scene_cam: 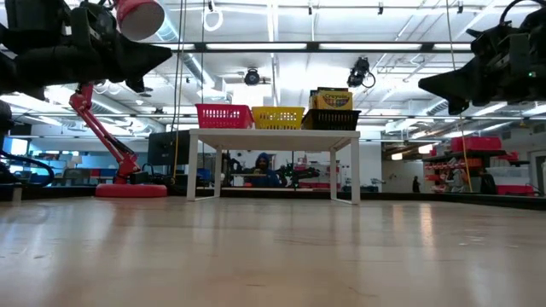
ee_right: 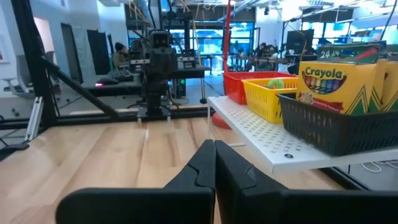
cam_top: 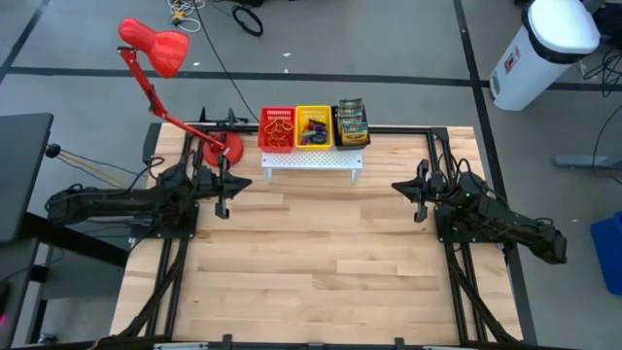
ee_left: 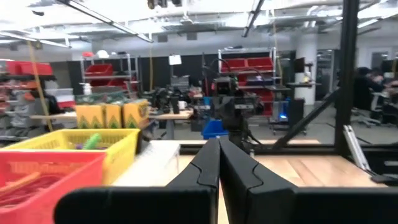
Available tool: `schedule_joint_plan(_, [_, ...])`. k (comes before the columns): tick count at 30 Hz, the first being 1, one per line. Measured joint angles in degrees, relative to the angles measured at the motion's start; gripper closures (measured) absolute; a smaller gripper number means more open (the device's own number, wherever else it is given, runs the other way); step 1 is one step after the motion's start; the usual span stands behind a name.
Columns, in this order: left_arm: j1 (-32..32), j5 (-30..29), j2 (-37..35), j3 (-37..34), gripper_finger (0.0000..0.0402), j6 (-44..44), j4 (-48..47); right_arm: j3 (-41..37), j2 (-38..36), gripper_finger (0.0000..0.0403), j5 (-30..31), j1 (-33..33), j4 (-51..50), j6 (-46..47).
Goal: Pick & Place Office Desk Supplies
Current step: Return to Home Position
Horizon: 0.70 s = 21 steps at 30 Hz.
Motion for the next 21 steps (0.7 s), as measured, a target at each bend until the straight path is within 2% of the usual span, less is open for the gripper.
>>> schedule_joint_plan(6, [2.2, 0.9, -10.2, 0.0, 0.0395, -1.1, -9.6, 0.0, 0.0, 0.0402, 0.2, 0.0, 0.0, 0.0])
schedule_joint_plan(16, [2.1, 0.7, -29.0, 0.0, 0.0394, -1.7, -28.5, 0.0, 0.0, 0.0402, 1.4, 0.0, 0.1, 0.0])
schedule_joint_plan(21, [2.0, -0.7, -30.3, 0.0, 0.0394, -1.1, -31.9, 0.0, 0.0, 0.0396, 4.4, 0.0, 0.1, -1.5])
